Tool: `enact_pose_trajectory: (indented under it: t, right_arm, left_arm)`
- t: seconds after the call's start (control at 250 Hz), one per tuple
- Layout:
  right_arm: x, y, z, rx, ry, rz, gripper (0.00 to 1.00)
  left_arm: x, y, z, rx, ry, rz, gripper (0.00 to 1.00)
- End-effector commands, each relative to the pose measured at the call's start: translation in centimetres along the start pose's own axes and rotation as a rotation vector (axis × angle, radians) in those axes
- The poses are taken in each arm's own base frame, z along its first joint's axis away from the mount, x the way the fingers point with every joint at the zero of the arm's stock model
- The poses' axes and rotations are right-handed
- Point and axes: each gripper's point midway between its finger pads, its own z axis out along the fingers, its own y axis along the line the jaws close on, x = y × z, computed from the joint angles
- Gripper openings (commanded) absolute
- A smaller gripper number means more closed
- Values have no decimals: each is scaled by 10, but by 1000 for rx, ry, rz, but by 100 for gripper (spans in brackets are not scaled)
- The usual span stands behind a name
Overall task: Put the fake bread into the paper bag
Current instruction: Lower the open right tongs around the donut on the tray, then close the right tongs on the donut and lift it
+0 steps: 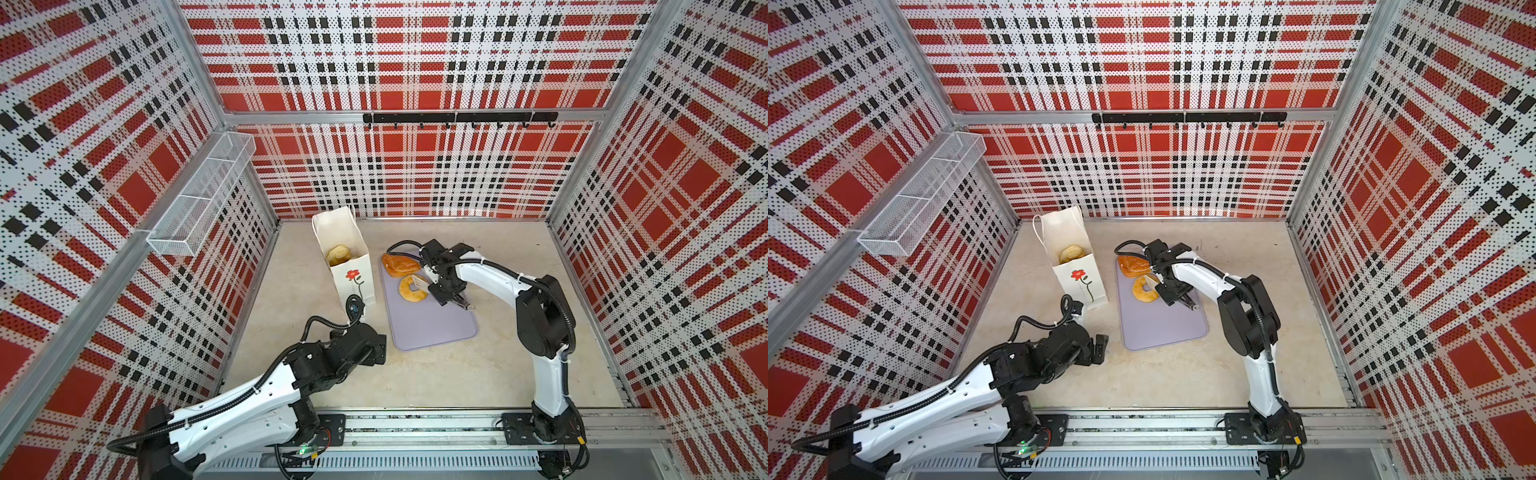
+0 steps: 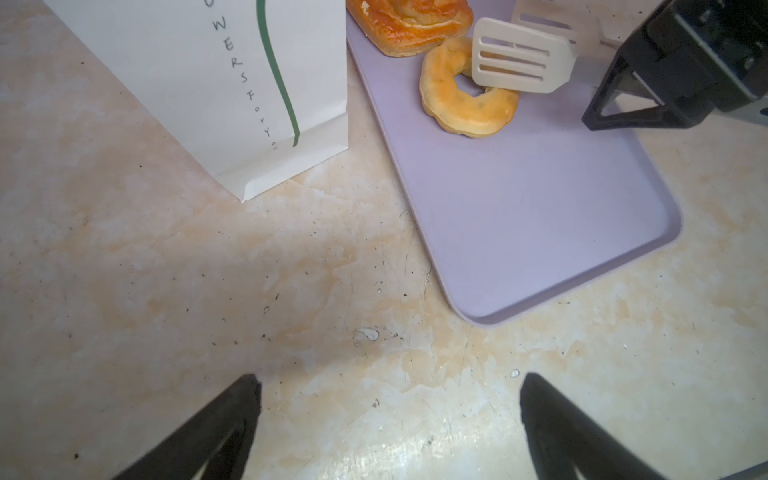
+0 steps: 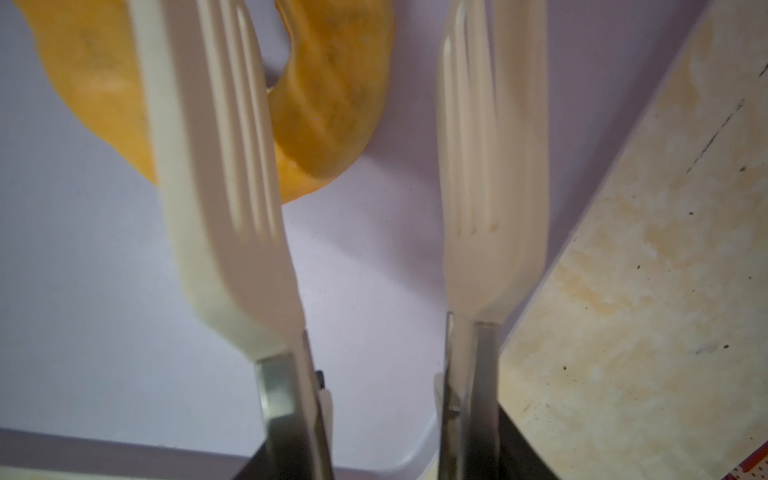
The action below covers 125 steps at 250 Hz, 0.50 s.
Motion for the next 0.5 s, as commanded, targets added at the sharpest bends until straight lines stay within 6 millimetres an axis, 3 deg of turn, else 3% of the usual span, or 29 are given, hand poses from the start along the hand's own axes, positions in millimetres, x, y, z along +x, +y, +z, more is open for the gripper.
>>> enact_pose_trajectory:
  t: [0.0, 0.272, 0.496]
  right_arm:
    - [-6, -5, 0, 23, 12, -27, 51]
    - [-7, -2, 3, 25, 55, -65, 49]
    - [-5, -2, 3, 38, 83, -95, 38]
  left_arm:
    - [-2, 0, 0, 1, -19, -15, 99]
    - [-1, 1, 0, -1, -20, -15, 99]
    - [-2, 3, -1, 0, -30, -23, 99]
